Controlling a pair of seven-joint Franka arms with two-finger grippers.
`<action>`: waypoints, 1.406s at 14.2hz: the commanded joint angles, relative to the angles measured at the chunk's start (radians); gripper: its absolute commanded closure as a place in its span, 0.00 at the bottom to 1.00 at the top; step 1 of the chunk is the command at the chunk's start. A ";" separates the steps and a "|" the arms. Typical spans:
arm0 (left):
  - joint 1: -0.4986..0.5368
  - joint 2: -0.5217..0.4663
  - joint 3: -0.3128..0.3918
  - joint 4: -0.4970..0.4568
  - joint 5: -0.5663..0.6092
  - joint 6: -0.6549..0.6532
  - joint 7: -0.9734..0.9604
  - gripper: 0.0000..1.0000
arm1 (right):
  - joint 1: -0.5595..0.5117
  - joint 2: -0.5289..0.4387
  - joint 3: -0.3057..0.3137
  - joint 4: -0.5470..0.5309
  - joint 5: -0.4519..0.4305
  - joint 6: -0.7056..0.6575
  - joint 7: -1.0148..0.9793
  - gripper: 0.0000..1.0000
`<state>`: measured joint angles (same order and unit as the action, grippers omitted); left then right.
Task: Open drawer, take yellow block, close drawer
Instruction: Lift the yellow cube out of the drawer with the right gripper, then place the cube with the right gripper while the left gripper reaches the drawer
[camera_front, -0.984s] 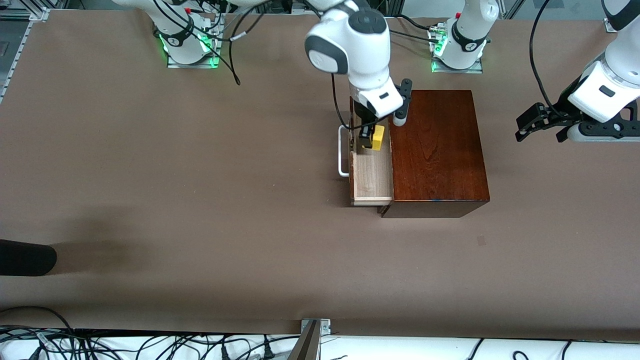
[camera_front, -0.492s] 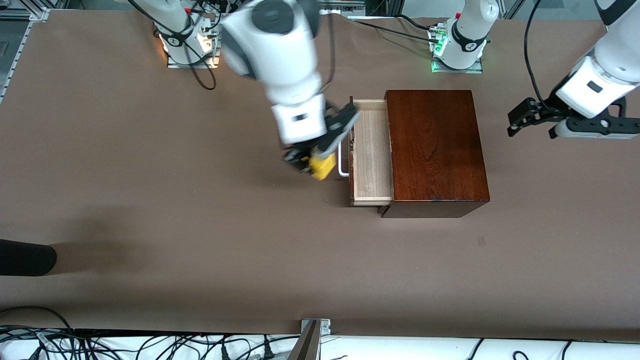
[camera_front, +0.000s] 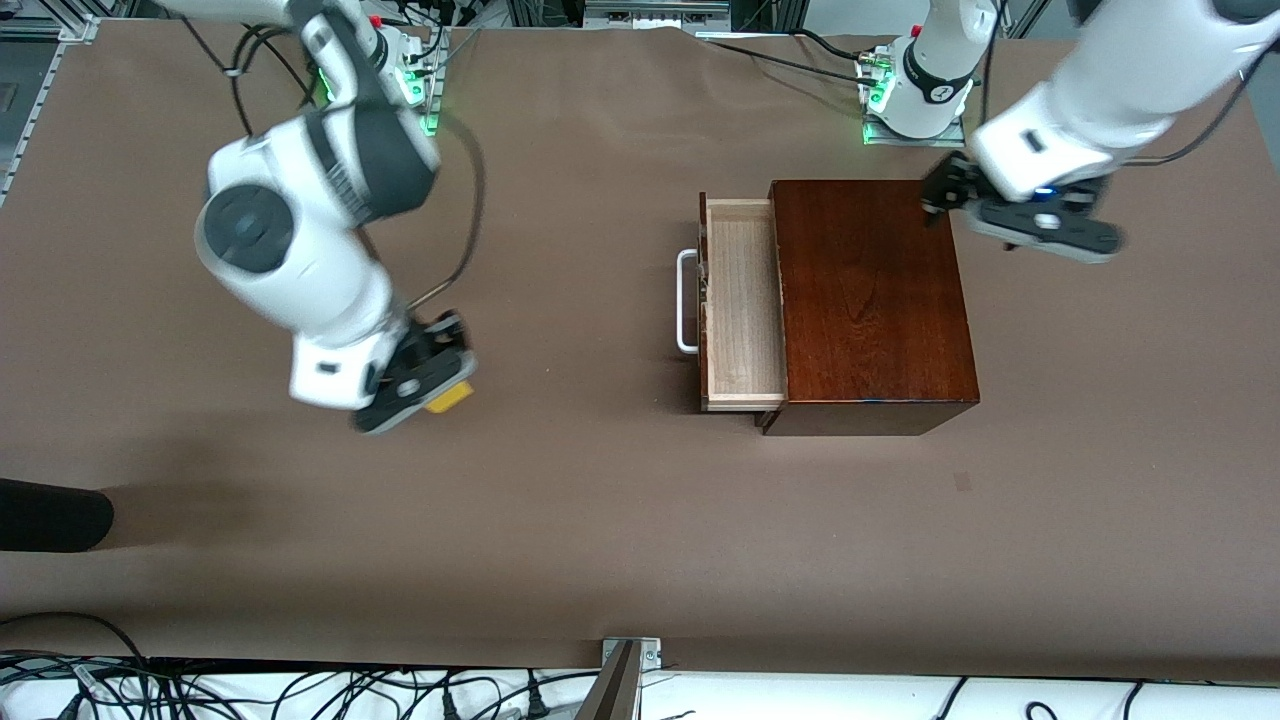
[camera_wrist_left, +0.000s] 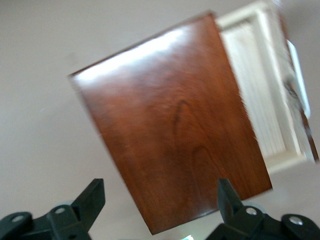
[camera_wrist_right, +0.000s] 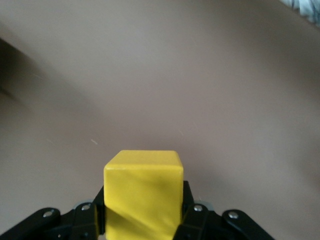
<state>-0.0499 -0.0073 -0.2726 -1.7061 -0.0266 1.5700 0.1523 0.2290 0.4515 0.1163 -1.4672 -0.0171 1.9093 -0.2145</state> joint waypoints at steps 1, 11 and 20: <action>-0.014 0.131 -0.034 0.069 -0.103 -0.006 0.284 0.00 | -0.098 -0.071 0.020 -0.229 0.013 0.127 0.017 1.00; -0.427 0.536 -0.120 0.272 0.094 0.253 0.381 0.00 | -0.208 -0.129 -0.003 -0.729 0.016 0.574 0.153 1.00; -0.467 0.688 -0.119 0.235 0.296 0.383 0.601 0.00 | -0.208 -0.057 -0.035 -0.756 0.016 0.674 0.176 0.39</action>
<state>-0.5190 0.6663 -0.3882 -1.4841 0.2305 1.9611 0.7222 0.0276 0.3953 0.0809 -2.2201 -0.0152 2.5615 -0.0406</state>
